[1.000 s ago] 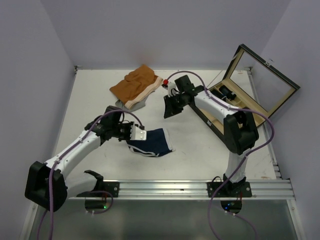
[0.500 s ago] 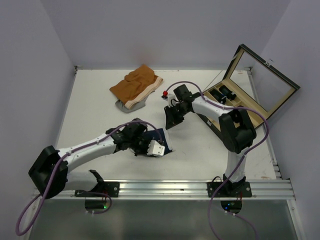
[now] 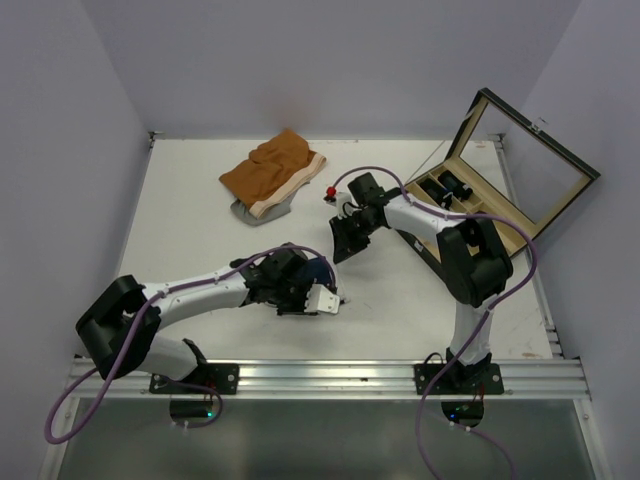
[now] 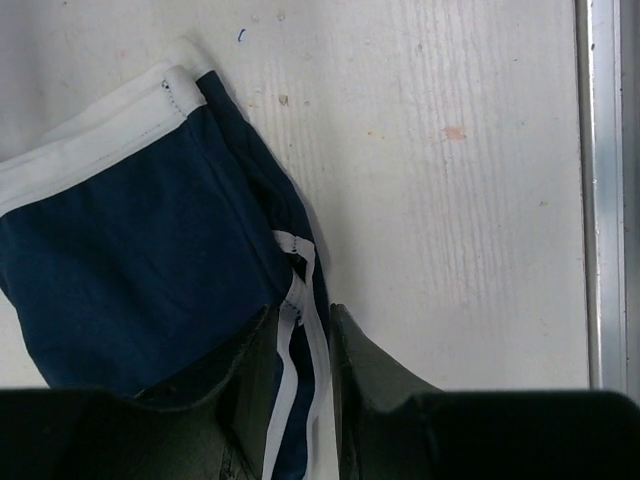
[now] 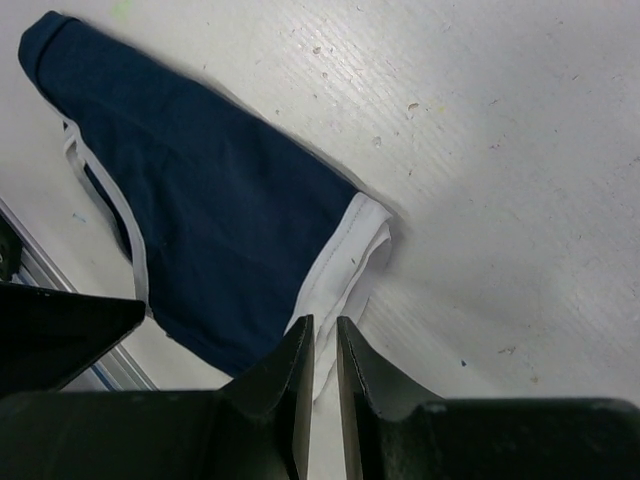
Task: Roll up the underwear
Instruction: Fold the underwear
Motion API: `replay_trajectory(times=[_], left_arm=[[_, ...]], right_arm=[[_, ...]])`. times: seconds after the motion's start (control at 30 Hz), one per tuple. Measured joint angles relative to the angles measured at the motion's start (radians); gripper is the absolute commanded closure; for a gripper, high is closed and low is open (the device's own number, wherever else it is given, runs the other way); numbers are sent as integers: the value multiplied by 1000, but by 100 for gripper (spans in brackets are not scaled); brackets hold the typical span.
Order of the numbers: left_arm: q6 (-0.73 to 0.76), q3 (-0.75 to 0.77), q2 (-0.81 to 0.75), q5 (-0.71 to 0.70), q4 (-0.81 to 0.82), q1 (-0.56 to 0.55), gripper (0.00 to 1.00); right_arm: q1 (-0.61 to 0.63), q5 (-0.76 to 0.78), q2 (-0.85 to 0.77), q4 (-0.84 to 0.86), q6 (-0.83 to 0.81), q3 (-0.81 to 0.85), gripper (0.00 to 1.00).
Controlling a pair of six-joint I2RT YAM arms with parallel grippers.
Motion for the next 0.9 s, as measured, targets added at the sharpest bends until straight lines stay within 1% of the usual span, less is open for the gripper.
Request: replay_trajectory(times=[0.3, 0.37, 0.4, 0.47, 0.5, 0.57, 0.6, 0.9], left_arm=[[2, 0, 6, -44, 14, -1, 68], [2, 0, 20, -50, 25, -1, 72], [4, 0, 29, -53, 29, -2, 78], [7, 0, 43, -61, 38, -4, 86], [8, 0, 49, -64, 41, -5, 92], [8, 0, 52, -67, 43, -6, 95], [8, 2, 52, -68, 43, -6, 99], [-3, 40, 18, -51, 42, -6, 100]], right_arm=[[0, 0, 0, -1, -7, -3, 78], [0, 0, 0, -1, -8, -3, 78], [0, 0, 0, -2, -10, -3, 78], [-2, 0, 0, -4, -13, -3, 77], [-3, 0, 0, -4, -14, -3, 77], [-6, 0, 0, -5, -16, -3, 77], [-7, 0, 0, -5, -18, -3, 77], [-11, 0, -10, -20, -22, -4, 77]])
